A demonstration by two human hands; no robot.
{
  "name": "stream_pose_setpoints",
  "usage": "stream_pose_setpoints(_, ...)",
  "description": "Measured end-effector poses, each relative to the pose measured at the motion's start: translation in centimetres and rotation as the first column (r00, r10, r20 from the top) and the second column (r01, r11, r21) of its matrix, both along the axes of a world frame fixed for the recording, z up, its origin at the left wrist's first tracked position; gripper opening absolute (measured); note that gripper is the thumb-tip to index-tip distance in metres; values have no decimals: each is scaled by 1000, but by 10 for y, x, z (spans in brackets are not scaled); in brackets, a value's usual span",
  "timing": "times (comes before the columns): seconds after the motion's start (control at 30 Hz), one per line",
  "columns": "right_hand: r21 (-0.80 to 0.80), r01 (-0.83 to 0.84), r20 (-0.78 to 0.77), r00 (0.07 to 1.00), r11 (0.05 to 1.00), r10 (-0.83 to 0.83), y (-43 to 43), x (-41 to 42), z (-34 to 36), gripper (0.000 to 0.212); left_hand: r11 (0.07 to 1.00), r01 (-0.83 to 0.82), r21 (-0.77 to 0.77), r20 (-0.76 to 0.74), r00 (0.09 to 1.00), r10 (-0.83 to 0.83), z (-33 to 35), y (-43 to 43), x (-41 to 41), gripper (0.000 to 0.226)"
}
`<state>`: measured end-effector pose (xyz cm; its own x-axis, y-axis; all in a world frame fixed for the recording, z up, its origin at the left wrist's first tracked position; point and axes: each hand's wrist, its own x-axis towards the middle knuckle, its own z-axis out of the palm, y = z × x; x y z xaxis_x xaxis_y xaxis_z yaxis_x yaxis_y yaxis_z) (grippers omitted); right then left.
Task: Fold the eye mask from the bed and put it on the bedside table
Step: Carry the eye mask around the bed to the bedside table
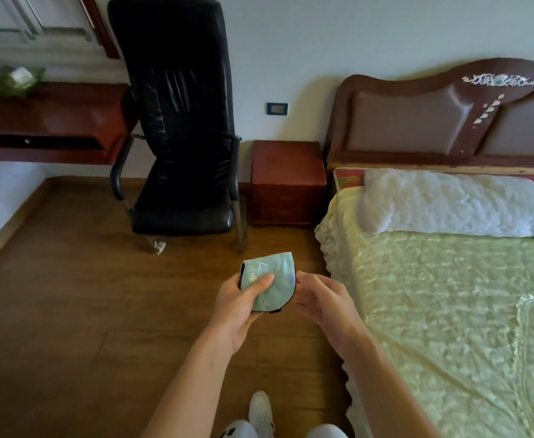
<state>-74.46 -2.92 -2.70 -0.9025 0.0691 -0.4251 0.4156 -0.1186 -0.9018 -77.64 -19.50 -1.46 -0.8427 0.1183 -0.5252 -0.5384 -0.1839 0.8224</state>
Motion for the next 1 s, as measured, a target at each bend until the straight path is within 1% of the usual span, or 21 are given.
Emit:
stream_pose_setpoints(0.07,10,24,8,1000,1000,-24,3,-34,1,50,1000,22,1,2,1000,-22,5,4,-37,33)
stream_pose_setpoints(0.13,-17,42,-2,999,999,-42,8,-63,2,50,999,47,7,-1,999,-47,6,10,-70,26)
stream_pose_setpoints(0.2,-34,58,-3,998,998,-58,14,-93,3,46,998,64,3,0,998,-64,6,17,-102,26)
stream_pose_setpoints(0.3,-30,75,-3,997,997,-75,28,-138,3,35,998,69,-7,13,998,-69,0,30,-148,29)
stream_pose_setpoints(0.43,-39,108,16,994,993,-107,53,-203,-3,28,998,58,-10,30,998,-58,-10,55,-213,40)
stream_pose_setpoints(0.57,-7,102,16,995,995,-102,88,-283,-13,29,998,48,-32,12,999,-48,-17,90,-288,24)
stream_pose_setpoints(0.7,-35,136,16,991,990,-135,135,-374,-16,30,999,34,-25,33,999,-34,-15,132,-374,23)
stream_pose_setpoints(0.8,-44,156,26,988,987,-155,168,-439,-11,21,999,15,-38,39,999,-13,-12,163,-434,25)
stream_pose_setpoints(0.87,-59,148,22,989,987,-147,186,-478,-8,15,1000,0,-19,40,999,1,-10,180,-469,26)
stream_pose_setpoints(1.0,-53,116,15,993,992,-116,208,-537,-7,18,1000,-23,1,64,998,23,-11,202,-523,40)
